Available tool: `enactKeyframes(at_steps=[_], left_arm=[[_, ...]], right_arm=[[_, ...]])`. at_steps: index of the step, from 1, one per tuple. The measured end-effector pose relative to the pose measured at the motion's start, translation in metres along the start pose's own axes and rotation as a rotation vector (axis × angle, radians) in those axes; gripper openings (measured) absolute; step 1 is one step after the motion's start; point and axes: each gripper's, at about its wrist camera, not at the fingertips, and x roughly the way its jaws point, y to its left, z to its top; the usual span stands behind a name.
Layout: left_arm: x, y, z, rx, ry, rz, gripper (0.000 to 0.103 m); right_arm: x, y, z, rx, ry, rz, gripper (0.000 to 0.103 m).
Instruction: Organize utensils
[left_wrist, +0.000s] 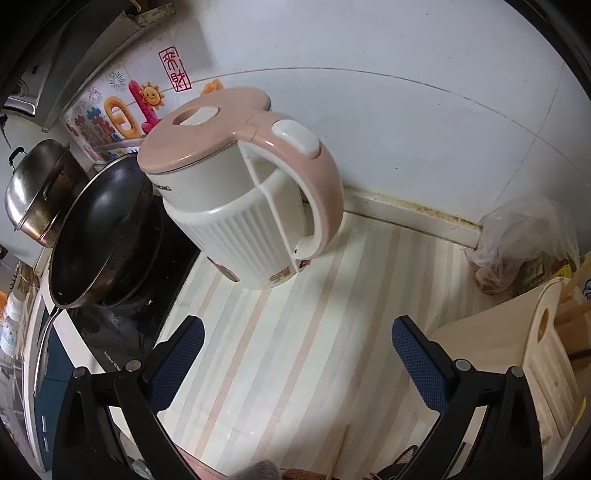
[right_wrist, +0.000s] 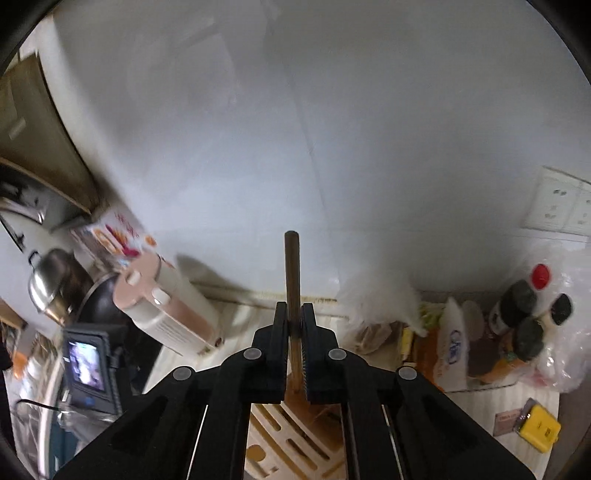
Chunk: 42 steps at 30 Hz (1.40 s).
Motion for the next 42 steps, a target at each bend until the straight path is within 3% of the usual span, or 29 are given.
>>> enactKeyframes(at_steps=[8, 11, 13, 14, 15, 19, 24, 30, 34, 39, 40, 42], left_arm=[[-0.012, -0.004, -0.002, 0.012, -0.018, -0.005, 0.103], [-0.017, -0.001, -0.004, 0.006, -0.028, -0.015, 0.103], [-0.022, 0.001, -0.007, 0.003, -0.034, -0.036, 0.103], [-0.024, 0.002, -0.009, 0.001, -0.035, -0.042, 0.103], [-0.028, 0.003, -0.013, -0.002, -0.038, -0.047, 0.103], [-0.036, 0.001, -0.035, 0.017, -0.024, -0.061, 0.103], [-0.027, -0.019, -0.085, 0.110, 0.045, -0.058, 0.103], [0.013, -0.043, -0.154, 0.248, 0.141, 0.020, 0.103], [0.048, -0.043, -0.185, 0.285, 0.241, 0.050, 0.102], [0.087, -0.037, -0.201, 0.282, 0.332, 0.040, 0.074], [0.090, -0.037, -0.203, 0.280, 0.339, 0.034, 0.074], [0.090, -0.038, -0.198, 0.279, 0.300, 0.027, 0.061]], right_arm=[[-0.026, -0.007, -0.004, -0.023, 0.001, -0.075, 0.006], [-0.005, -0.014, -0.013, -0.026, 0.090, -0.086, 0.007], [0.008, -0.025, -0.020, 0.009, 0.153, -0.087, 0.018], [0.008, -0.030, -0.024, 0.032, 0.161, -0.087, 0.035], [0.005, -0.033, -0.028, 0.049, 0.152, -0.075, 0.040], [-0.025, -0.052, -0.049, 0.118, 0.085, -0.104, 0.043], [-0.052, -0.086, -0.095, 0.218, 0.085, -0.149, 0.050], [-0.012, -0.130, -0.204, 0.299, 0.329, -0.249, 0.050], [0.023, -0.144, -0.267, 0.343, 0.484, -0.243, 0.045], [0.059, -0.144, -0.314, 0.328, 0.594, -0.267, 0.036], [0.063, -0.143, -0.319, 0.322, 0.605, -0.277, 0.036], [0.071, -0.145, -0.327, 0.330, 0.624, -0.282, 0.026]])
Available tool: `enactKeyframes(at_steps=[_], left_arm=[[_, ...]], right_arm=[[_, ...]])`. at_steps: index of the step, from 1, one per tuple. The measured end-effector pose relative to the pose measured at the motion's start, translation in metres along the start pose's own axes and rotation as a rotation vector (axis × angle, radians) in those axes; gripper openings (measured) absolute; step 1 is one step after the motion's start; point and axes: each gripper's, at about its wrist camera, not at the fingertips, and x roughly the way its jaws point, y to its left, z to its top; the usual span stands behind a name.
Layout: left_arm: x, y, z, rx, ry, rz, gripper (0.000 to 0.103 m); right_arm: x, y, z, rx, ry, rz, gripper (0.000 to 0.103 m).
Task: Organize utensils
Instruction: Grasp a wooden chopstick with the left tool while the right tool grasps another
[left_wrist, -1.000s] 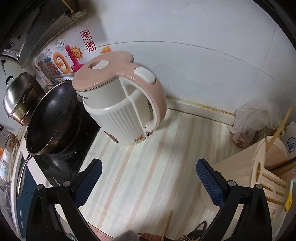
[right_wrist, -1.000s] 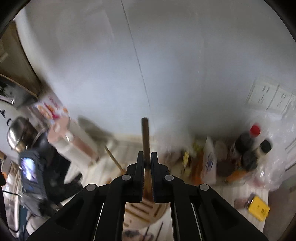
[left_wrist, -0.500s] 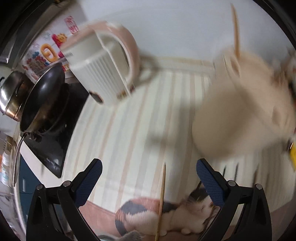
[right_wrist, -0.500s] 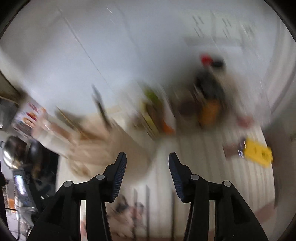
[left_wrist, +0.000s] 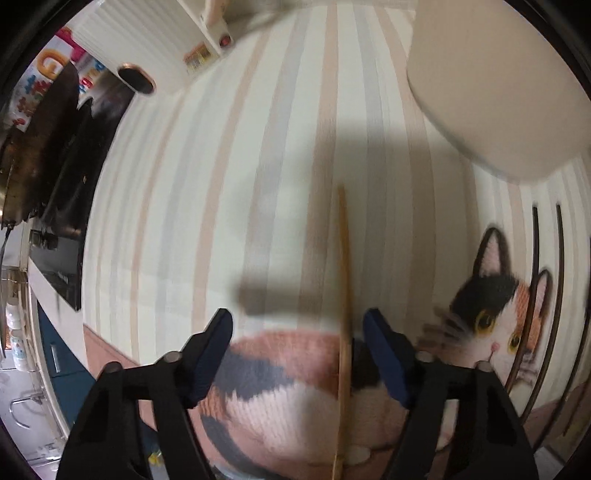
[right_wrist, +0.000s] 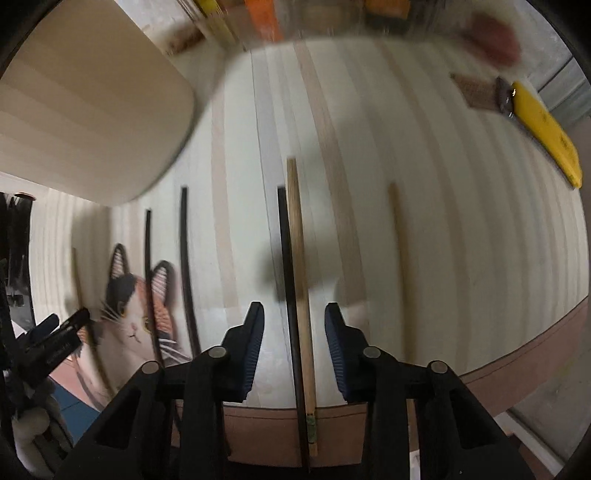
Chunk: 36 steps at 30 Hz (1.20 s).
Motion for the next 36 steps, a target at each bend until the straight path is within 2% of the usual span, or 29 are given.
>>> enactKeyframes(at_steps=[1, 3, 5, 7, 8, 9, 11, 17, 19, 21, 24, 27, 31, 32, 34, 36], left_arm=[[-0.001, -0.001, 0.002, 0.003, -0.010, -0.008, 0.055], [-0.002, -0.001, 0.007, -0.007, -0.020, -0.046, 0.018], [-0.001, -0.002, 0.010, -0.016, -0.017, -0.063, 0.005], [0.000, -0.003, 0.012, -0.025, -0.018, -0.056, 0.005], [-0.001, -0.001, 0.012, -0.032, -0.015, -0.061, 0.005], [-0.001, 0.000, 0.011, -0.040, -0.011, -0.065, 0.005], [0.001, 0.005, 0.005, -0.056, -0.002, -0.076, 0.005], [0.004, 0.018, -0.003, -0.082, 0.010, -0.076, 0.005], [0.007, 0.023, -0.006, -0.088, 0.015, -0.078, 0.005], [0.009, 0.030, -0.006, -0.098, 0.021, -0.085, 0.005], [0.011, 0.036, -0.006, -0.106, 0.031, -0.099, 0.005], [0.014, 0.046, -0.008, -0.102, 0.038, -0.120, 0.005], [0.017, 0.057, 0.001, -0.146, 0.071, -0.195, 0.008], [0.018, 0.065, 0.002, -0.170, 0.084, -0.237, 0.008], [0.016, 0.082, 0.003, -0.219, 0.082, -0.308, 0.008], [0.009, 0.097, 0.004, -0.259, 0.061, -0.351, 0.008]], right_arm=[[0.004, 0.000, 0.000, 0.000, 0.005, -0.006, 0.024], [0.012, -0.003, 0.000, 0.006, 0.024, 0.011, 0.011], [0.015, -0.004, 0.000, 0.007, 0.022, 0.021, 0.012], [0.015, -0.010, 0.000, 0.031, 0.020, 0.046, 0.011], [0.015, -0.017, 0.000, 0.054, 0.018, 0.068, 0.003], [0.013, -0.024, 0.001, 0.073, 0.013, 0.079, 0.000], [0.008, -0.042, 0.000, 0.110, -0.002, 0.114, 0.000], [0.002, -0.066, 0.012, 0.147, -0.005, 0.130, 0.000], [0.002, -0.063, 0.014, 0.136, -0.002, 0.156, 0.002], [0.006, -0.059, 0.017, 0.118, 0.011, 0.170, 0.008], [0.015, -0.046, 0.015, 0.099, 0.029, 0.130, 0.011], [0.015, -0.044, 0.014, 0.086, 0.002, 0.108, 0.010], [0.013, -0.037, 0.016, 0.064, -0.004, 0.075, 0.009], [0.015, -0.029, 0.012, 0.062, -0.005, 0.057, 0.004], [0.016, -0.027, 0.008, 0.064, -0.005, 0.018, 0.004], [0.016, -0.033, 0.008, 0.079, 0.003, 0.026, 0.004]])
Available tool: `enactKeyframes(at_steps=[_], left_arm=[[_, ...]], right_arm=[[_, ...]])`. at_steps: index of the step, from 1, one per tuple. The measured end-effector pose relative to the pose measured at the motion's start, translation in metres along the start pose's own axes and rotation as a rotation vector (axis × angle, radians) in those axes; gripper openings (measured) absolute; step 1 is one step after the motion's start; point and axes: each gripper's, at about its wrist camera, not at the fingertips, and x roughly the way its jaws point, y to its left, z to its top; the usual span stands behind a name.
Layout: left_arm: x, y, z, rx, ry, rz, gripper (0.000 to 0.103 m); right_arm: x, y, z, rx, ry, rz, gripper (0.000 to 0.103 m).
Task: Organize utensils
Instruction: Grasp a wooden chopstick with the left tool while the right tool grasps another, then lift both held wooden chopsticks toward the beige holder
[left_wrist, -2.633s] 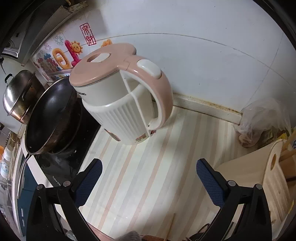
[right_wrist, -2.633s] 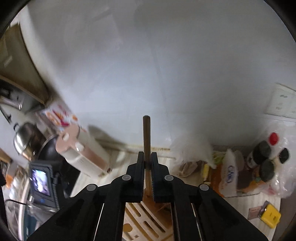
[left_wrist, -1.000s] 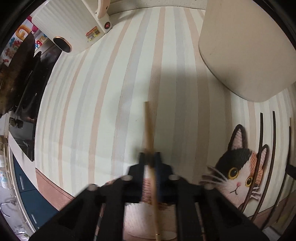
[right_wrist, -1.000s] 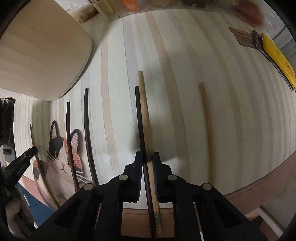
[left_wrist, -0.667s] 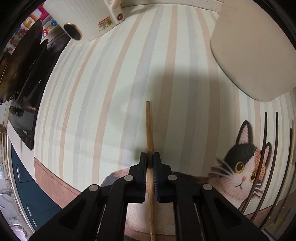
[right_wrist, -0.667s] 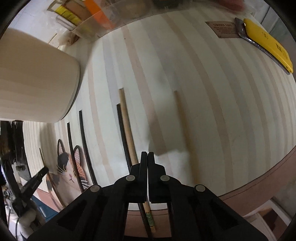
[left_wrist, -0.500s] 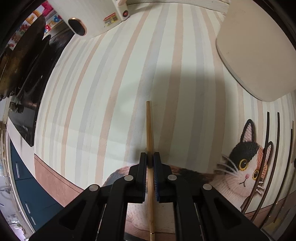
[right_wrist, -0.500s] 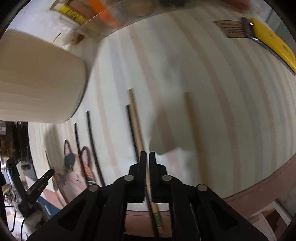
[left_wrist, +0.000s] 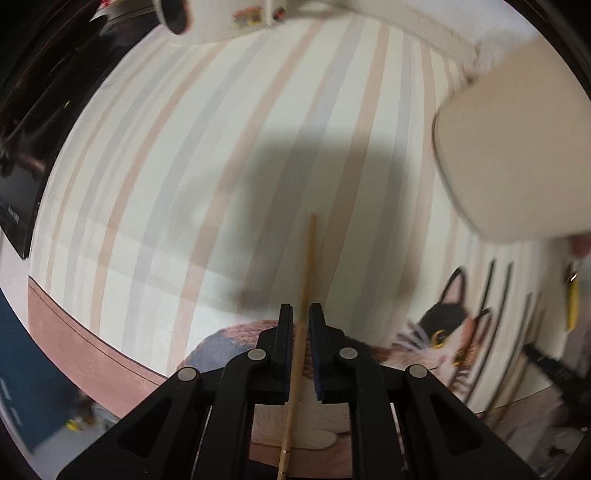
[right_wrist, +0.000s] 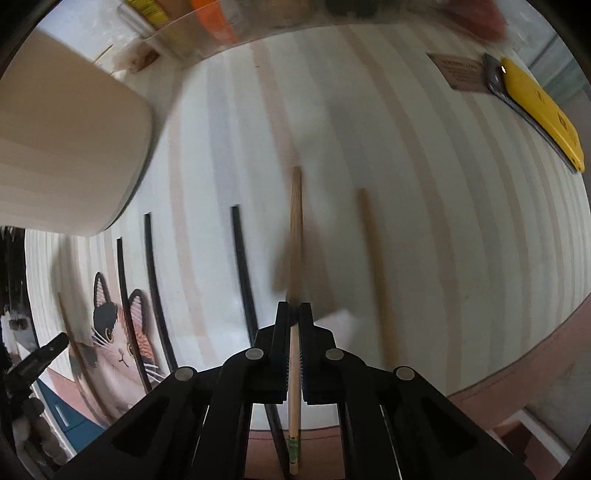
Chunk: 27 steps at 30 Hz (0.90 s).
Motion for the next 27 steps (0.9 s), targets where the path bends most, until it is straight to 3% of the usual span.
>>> enactKeyframes(at_steps=[2, 5, 11, 13, 14, 20, 27], left_arm=[[-0.008, 0.005, 0.002, -0.006, -0.016, -0.019, 0.014], [-0.008, 0.003, -0.001, 0.036, -0.019, 0.027, 0.024], [0.024, -0.012, -0.011, 0.118, 0.042, 0.145, 0.025], [0.021, -0.015, -0.012, 0.139, -0.013, 0.163, 0.019], [0.021, -0.017, -0.012, 0.150, -0.019, 0.168, 0.003], [0.022, -0.038, -0.013, 0.200, -0.045, 0.158, 0.002], [0.033, -0.055, -0.019, 0.217, -0.035, 0.183, 0.002]], right_arm=[[-0.001, -0.006, -0.001, 0.010, 0.001, -0.002, 0.004], [-0.001, -0.012, 0.000, 0.014, 0.003, 0.002, 0.004], [0.005, -0.011, -0.002, 0.017, 0.015, -0.006, 0.007], [0.006, -0.011, -0.001, -0.001, 0.016, -0.013, 0.007], [0.007, -0.011, -0.001, -0.011, 0.019, -0.013, 0.007], [0.013, 0.015, -0.005, -0.168, 0.062, -0.070, 0.007], [0.020, 0.027, -0.007, -0.154, 0.067, -0.089, 0.007]])
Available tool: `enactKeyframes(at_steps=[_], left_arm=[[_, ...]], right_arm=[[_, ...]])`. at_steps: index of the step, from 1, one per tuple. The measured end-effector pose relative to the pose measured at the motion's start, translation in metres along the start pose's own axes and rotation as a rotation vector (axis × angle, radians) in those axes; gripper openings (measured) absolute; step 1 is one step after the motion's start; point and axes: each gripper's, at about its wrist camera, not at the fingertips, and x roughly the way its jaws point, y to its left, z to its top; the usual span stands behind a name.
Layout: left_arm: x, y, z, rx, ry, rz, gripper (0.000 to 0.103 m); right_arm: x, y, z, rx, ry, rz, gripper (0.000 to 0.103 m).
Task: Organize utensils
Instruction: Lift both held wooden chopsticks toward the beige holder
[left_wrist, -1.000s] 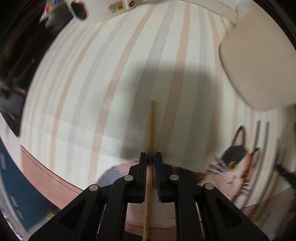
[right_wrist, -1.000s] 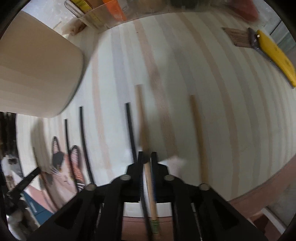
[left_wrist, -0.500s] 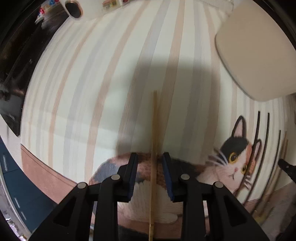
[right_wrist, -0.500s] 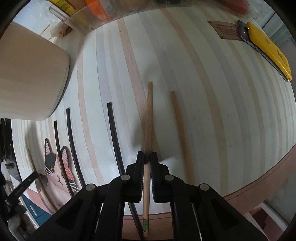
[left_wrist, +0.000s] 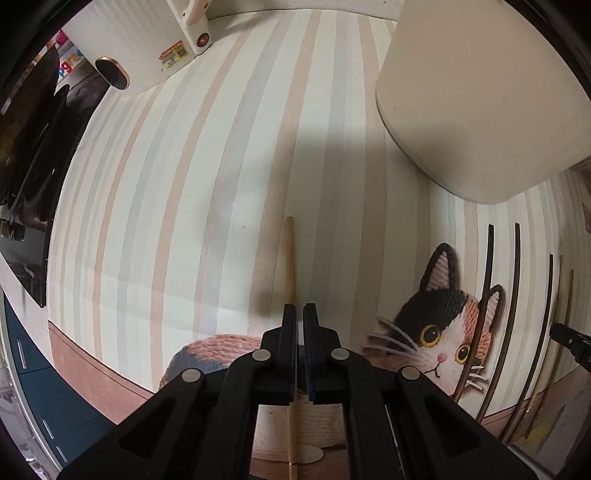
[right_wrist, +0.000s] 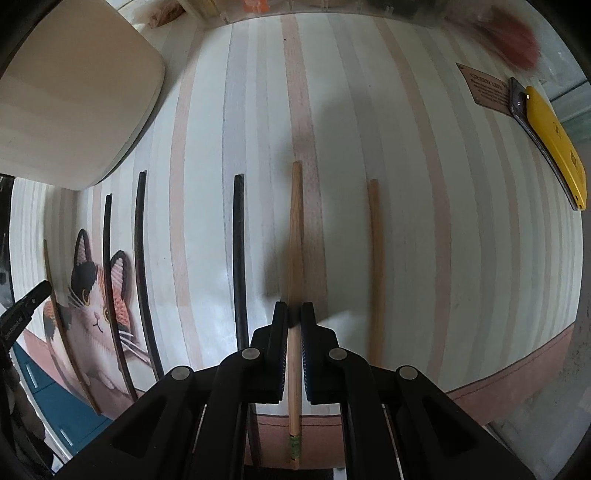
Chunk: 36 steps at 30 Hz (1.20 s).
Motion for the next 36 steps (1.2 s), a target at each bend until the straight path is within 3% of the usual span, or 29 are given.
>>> enactKeyframes(at_steps=[10, 11, 22, 29, 36], left_arm=[[0.010, -0.067, 0.013, 0.055, -0.004, 0.037, 0.007], [0.015, -0.071, 0.015, 0.057, 0.026, 0.031, 0.005], [0.010, -0.086, 0.023, 0.057, 0.004, 0.044, 0.000], [-0.054, -0.065, 0.017, 0.039, -0.127, 0.026, 0.000], [-0.121, -0.055, 0.004, 0.015, -0.268, -0.013, 0.000]], right_arm=[[-0.002, -0.008, 0.020, 0.019, 0.025, 0.011, 0.007], [-0.002, -0.007, 0.021, 0.020, 0.027, 0.009, 0.007], [-0.008, 0.002, 0.026, 0.010, -0.035, -0.058, 0.007], [-0.038, -0.012, 0.012, 0.070, -0.129, 0.034, 0.007], [-0.104, -0.002, -0.002, 0.028, -0.304, 0.079, 0.007]])
